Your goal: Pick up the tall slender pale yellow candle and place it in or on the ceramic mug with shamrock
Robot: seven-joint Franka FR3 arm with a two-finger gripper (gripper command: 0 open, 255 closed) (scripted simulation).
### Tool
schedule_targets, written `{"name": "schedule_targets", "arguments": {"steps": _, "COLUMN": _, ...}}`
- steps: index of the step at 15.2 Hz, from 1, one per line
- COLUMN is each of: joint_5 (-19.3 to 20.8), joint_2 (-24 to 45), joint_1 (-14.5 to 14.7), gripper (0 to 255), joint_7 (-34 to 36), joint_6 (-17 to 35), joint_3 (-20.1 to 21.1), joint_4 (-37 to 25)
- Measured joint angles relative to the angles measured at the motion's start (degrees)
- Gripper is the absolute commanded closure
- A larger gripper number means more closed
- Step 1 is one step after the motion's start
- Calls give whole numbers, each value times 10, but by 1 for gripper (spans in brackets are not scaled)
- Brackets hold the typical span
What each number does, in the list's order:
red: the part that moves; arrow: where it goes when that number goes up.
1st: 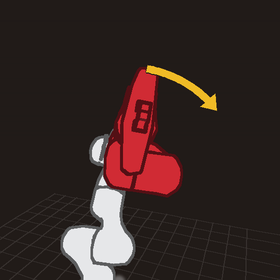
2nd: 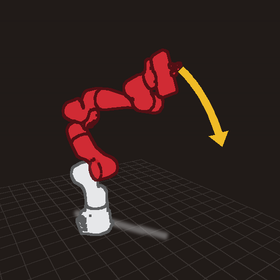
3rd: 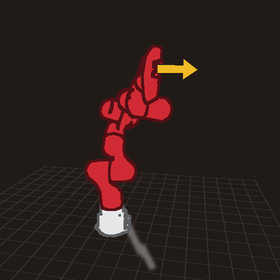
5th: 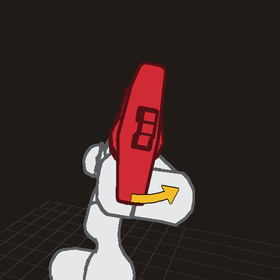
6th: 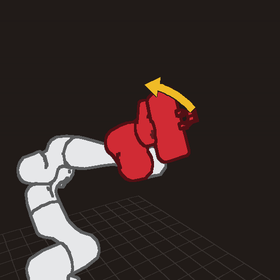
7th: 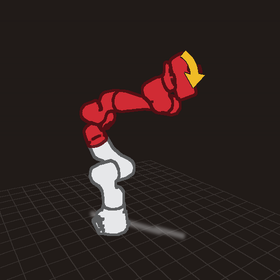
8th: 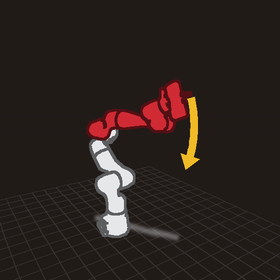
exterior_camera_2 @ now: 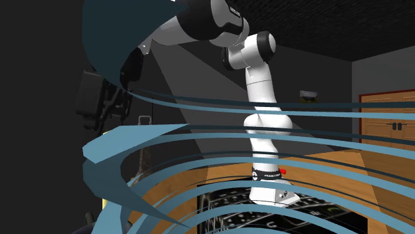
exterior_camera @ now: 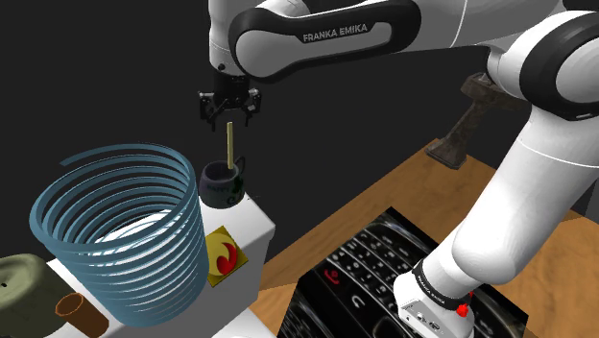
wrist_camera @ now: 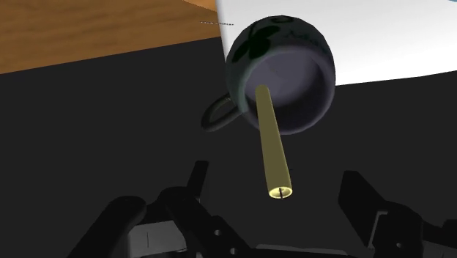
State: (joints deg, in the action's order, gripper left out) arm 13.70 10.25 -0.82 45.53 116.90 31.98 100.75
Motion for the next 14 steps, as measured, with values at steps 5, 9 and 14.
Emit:
{"name": "schedule_targets", "arguments": {"steps": 5, "joint_5": -4, "joint_2": -4, "joint_1": 2, "gripper": 0, "joint_7": -1, "joint_6": -22, "joint_3": 2, "joint_4": -19}}
{"name": "schedule_targets", "arguments": {"steps": 9, "joint_5": -15, "joint_2": -19, "joint_1": 1, "gripper": 0, "joint_7": -11, "joint_6": -60, "joint_3": 5, "joint_4": -46}}
{"name": "schedule_targets", "arguments": {"steps": 14, "joint_5": -17, "joint_2": -22, "joint_1": 0, "gripper": 0, "joint_7": -11, "joint_6": -63, "joint_3": 5, "joint_4": -45}}
